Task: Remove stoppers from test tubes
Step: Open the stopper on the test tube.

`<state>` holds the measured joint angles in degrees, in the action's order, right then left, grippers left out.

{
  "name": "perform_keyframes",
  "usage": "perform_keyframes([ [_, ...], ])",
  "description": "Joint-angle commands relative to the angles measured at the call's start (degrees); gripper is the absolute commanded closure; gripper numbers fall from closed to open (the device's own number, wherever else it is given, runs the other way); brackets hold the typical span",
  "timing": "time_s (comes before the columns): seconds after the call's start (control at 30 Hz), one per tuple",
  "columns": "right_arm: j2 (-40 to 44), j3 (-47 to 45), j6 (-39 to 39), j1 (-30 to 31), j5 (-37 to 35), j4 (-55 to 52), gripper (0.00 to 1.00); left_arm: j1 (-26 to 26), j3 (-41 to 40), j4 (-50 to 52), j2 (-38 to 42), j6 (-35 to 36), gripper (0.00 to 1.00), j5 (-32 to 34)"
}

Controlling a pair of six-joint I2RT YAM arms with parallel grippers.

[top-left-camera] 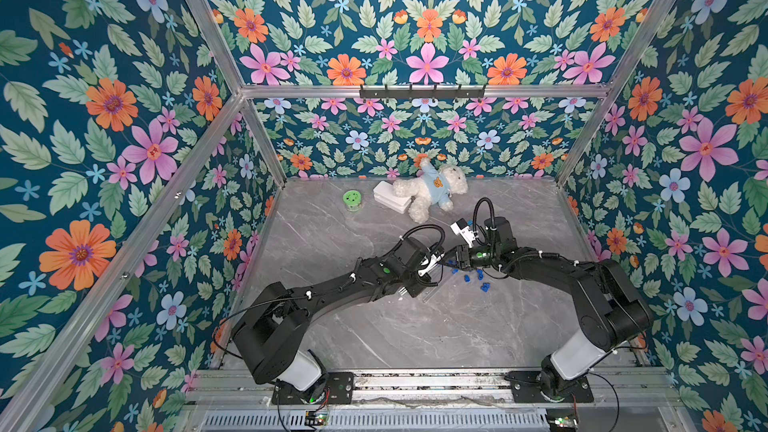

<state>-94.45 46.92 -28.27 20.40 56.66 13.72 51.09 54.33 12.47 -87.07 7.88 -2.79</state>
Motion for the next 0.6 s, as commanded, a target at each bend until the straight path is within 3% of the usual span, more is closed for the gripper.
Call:
perform_keyframes([
  [0.0,0.0,0.5,0.7,0.2,1.4,0.2,0.63,0.1,-0.1,-0.3,0.5,0.6,0.95,0.1],
  [0.57,-1.6,0.4,0.8,0.3,1.3,0.2,0.69,0.4,-0.3,-0.3,0.4,0.8,0.95,0.2],
])
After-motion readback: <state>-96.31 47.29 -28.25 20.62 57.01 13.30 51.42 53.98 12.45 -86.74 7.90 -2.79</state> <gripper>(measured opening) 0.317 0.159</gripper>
